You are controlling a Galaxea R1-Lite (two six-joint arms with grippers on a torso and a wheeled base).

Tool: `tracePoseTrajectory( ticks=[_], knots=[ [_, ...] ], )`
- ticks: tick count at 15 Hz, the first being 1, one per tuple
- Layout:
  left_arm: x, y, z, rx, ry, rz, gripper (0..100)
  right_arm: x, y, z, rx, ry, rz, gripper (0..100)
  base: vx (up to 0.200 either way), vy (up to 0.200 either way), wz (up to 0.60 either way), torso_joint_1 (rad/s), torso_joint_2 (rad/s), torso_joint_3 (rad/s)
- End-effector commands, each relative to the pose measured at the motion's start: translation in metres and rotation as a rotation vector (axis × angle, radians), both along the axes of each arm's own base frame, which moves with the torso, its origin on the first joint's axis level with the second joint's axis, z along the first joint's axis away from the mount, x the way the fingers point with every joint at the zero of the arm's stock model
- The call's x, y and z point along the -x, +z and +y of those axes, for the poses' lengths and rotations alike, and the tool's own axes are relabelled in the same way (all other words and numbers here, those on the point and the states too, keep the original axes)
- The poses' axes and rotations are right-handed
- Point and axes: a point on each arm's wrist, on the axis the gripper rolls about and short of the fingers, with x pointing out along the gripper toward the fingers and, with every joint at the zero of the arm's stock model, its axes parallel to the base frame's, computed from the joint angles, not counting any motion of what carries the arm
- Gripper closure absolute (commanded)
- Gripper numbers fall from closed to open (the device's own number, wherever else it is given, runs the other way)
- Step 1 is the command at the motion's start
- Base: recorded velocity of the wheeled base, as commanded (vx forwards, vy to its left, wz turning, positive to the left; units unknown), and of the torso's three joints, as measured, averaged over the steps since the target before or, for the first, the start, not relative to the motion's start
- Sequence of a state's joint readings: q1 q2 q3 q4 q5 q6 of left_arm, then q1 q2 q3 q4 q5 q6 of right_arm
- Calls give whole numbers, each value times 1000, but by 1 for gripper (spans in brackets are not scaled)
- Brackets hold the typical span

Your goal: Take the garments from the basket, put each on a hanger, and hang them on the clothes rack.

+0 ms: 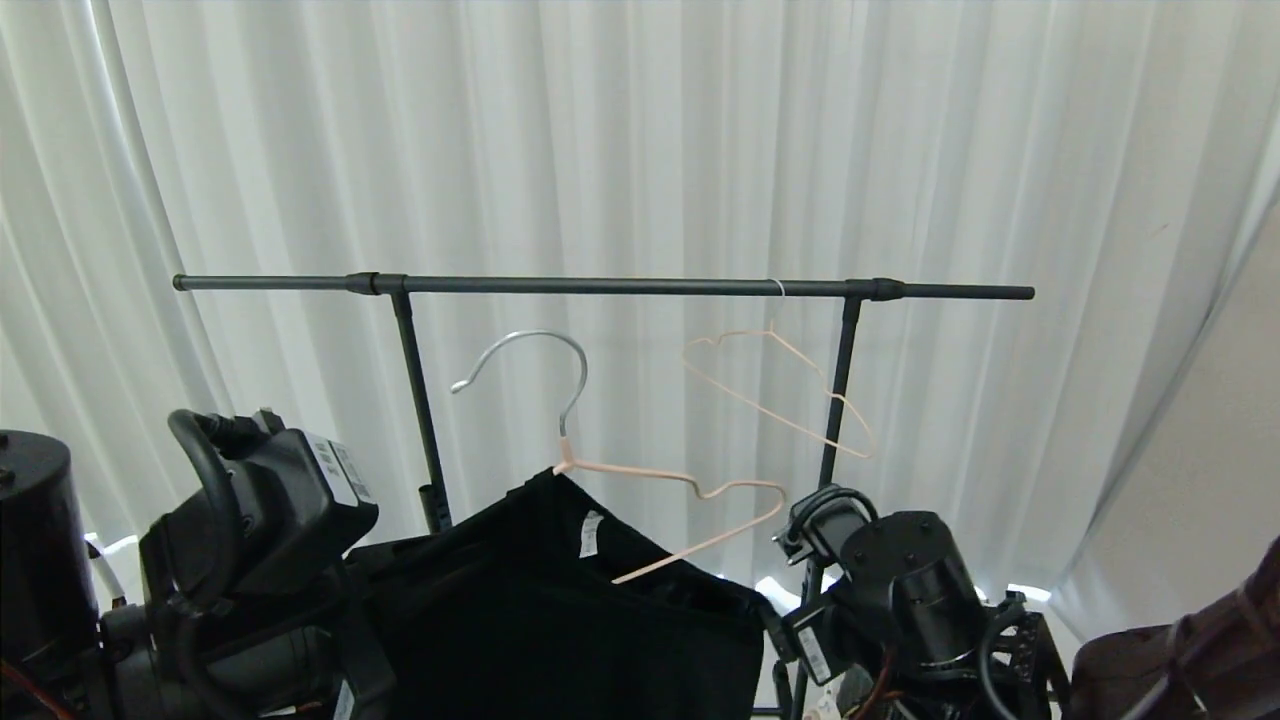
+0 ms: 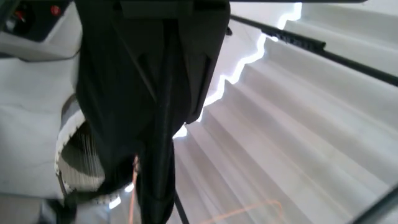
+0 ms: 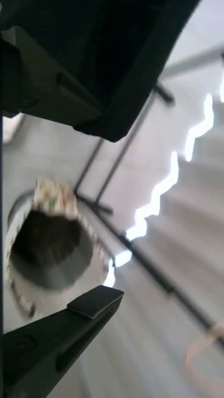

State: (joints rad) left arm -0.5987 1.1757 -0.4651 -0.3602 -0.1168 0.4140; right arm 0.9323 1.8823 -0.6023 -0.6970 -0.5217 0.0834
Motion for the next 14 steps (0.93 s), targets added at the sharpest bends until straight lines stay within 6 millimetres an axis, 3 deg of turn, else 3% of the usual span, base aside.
tracePoseTrajectory(
  ticks=[1,8,14],
  knots=[
    [3,-9,2,-17,4,27,100,-13,20,-23,-30,-83,-50,0,0,0,0,0,0,0],
    [8,-27,7,-51,10,86,100,-7,68,-49,-109,-108,-175,0,0,0,0,0,0,0],
    [7,-7,5,42,3,-49,100,-20,61,-62,-74,-169,-161,0,0,0,0,0,0,0]
  ],
)
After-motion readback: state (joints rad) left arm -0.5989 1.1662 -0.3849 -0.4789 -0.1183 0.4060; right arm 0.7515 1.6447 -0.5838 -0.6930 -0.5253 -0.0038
